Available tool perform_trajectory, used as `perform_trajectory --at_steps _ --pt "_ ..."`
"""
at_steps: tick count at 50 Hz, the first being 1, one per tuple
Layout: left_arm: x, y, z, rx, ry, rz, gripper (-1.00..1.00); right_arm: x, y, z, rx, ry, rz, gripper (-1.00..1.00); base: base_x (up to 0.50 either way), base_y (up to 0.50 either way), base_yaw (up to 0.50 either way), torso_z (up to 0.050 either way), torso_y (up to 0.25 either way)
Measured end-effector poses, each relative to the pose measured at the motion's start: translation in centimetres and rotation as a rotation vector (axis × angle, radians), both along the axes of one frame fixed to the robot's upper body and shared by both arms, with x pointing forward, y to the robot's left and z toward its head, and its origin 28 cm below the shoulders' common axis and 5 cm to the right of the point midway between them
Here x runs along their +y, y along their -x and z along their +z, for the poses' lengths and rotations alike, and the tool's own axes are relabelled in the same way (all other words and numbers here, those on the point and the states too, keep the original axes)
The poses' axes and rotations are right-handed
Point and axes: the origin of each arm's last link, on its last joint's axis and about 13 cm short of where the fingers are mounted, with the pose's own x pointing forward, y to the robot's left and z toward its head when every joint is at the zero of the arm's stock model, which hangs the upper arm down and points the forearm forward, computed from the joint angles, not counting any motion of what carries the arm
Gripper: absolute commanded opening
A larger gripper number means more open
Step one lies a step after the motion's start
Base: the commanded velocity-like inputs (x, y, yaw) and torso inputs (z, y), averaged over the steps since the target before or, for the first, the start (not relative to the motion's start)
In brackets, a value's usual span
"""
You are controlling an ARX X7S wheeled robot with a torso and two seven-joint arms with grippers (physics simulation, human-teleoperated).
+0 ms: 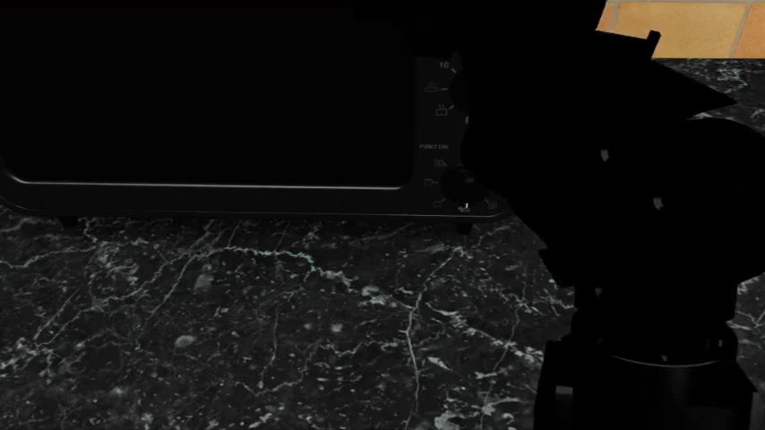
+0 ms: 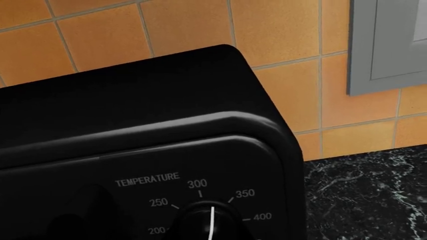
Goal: Decrease the toaster oven temperature.
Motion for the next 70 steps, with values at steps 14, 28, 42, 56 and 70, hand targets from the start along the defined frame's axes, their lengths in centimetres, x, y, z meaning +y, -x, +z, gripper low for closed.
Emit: perform_trajectory --at_steps 14,28,42,56,70 --pt "0.0 0.0 -0.1 0.002 0.000 0.003 1.00 0.2 0.0 -0.2 -0.016 0.127 -0.015 -1.00 0.01 0.00 0.00 0.000 0.000" --pt "0.1 0.0 -0.1 0.005 -0.004 0.006 1.00 0.3 -0.1 -0.7 -0.051 0.411 -0.030 -1.00 0.01 0.00 0.01 0.000 0.000" --pt "0.1 0.0 0.0 0.009 -0.007 0.009 1.00 0.8 -0.2 -1.7 -0.119 0.800 -0.091 -1.00 0.02 0.00 0.01 0.000 0.000" --pt "0.1 -0.1 -0.2 0.014 -0.010 0.011 1.00 1.5 -0.4 -3.3 -0.189 1.166 -0.180 -1.00 0.02 0.00 0.01 0.000 0.000" --pt "0.1 -0.1 -0.2 0.018 -0.013 0.011 1.00 1.8 -0.7 -3.8 -0.230 1.318 -0.214 -1.00 0.01 0.00 0.01 0.000 0.000"
